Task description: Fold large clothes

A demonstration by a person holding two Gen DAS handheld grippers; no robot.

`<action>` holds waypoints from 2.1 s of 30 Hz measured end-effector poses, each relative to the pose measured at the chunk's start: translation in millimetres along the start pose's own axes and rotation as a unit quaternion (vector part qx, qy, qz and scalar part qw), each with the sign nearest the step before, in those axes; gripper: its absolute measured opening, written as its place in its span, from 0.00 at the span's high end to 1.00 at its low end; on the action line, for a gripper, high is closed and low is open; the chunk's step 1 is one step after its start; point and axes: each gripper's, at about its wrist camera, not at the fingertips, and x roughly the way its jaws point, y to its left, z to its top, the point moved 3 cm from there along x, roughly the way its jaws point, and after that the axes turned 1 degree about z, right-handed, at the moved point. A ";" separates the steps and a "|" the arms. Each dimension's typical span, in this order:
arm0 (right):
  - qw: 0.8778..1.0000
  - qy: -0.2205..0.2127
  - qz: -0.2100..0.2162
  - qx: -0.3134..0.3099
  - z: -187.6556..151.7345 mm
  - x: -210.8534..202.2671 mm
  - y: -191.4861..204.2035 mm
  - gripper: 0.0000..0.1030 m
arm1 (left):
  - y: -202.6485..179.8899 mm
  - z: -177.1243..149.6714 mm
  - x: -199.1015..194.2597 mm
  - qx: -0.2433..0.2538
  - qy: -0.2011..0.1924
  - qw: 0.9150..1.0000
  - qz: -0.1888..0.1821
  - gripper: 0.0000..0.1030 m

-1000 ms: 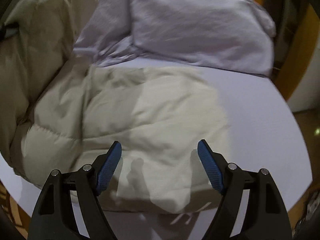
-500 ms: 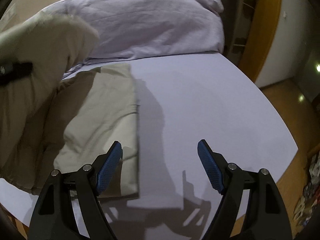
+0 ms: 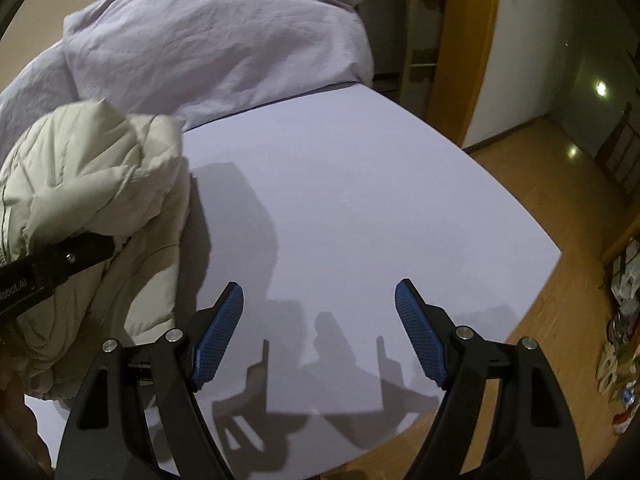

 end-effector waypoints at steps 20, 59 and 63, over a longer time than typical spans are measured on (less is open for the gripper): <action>0.994 -0.070 0.064 -0.048 35.6 -79.4 58.6 0.22 | 56.5 8.2 -131.9 -0.036 -0.104 0.992 0.061 0.23; 0.982 -0.016 0.130 -0.136 101.9 45.4 196.3 0.36 | 189.6 27.9 -48.6 -0.133 -0.095 0.979 0.125 0.22; 0.982 -0.023 0.144 -0.117 93.0 55.3 184.4 0.35 | 190.4 43.9 -58.7 -0.132 -0.102 0.978 0.122 0.22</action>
